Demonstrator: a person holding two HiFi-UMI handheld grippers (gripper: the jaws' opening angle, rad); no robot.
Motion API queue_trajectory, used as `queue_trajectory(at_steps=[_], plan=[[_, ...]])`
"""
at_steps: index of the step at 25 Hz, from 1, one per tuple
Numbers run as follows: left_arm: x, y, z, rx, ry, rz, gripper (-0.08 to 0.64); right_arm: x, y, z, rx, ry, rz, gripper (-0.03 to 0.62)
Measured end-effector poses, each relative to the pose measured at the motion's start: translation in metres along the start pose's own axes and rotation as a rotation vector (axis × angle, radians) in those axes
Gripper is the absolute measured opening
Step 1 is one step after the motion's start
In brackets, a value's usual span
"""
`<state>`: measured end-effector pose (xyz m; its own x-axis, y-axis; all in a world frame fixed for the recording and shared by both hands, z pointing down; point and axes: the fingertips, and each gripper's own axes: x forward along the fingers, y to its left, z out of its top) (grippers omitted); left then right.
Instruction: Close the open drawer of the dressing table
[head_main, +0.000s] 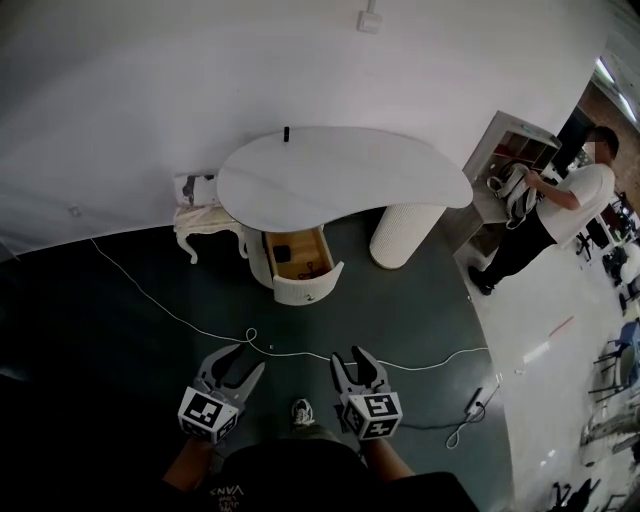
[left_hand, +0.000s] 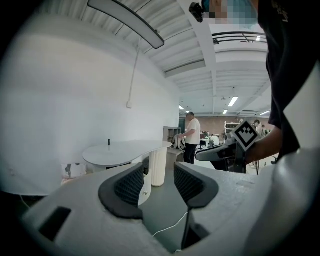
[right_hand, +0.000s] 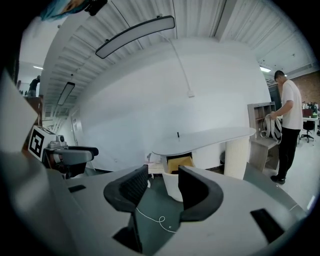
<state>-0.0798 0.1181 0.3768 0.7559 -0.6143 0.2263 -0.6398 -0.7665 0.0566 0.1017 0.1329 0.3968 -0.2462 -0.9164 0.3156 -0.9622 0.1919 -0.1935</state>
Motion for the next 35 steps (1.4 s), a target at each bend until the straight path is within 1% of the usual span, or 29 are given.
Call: queue_trajectory(at_steps=[7, 12, 15, 19, 24, 28, 35], plan=[[0.050, 0.028, 0.000, -0.024, 0.002, 0.064, 0.184, 0.057, -0.032, 0.004, -0.044, 0.040, 0.050, 0.166], [0.073, 0.039, -0.004, -0.049, 0.000, 0.104, 0.184, 0.087, -0.051, -0.003, -0.085, 0.078, 0.086, 0.164], [0.080, 0.047, -0.008, -0.054, 0.007, 0.110, 0.184, 0.103, -0.056, -0.006, -0.085, 0.100, 0.096, 0.164], [0.089, 0.062, -0.011, -0.079, 0.032, 0.119, 0.184, 0.122, -0.060, -0.011, -0.073, 0.115, 0.092, 0.163], [0.105, 0.081, -0.016, -0.081, 0.068, 0.069, 0.184, 0.151, -0.068, -0.022, -0.066, 0.132, 0.053, 0.163], [0.122, 0.101, -0.022, -0.060, 0.078, 0.013, 0.184, 0.174, -0.075, -0.034, -0.060, 0.144, 0.005, 0.163], [0.158, 0.126, -0.034, -0.042, 0.129, -0.067, 0.184, 0.211, -0.091, -0.069, -0.035, 0.181, -0.053, 0.163]])
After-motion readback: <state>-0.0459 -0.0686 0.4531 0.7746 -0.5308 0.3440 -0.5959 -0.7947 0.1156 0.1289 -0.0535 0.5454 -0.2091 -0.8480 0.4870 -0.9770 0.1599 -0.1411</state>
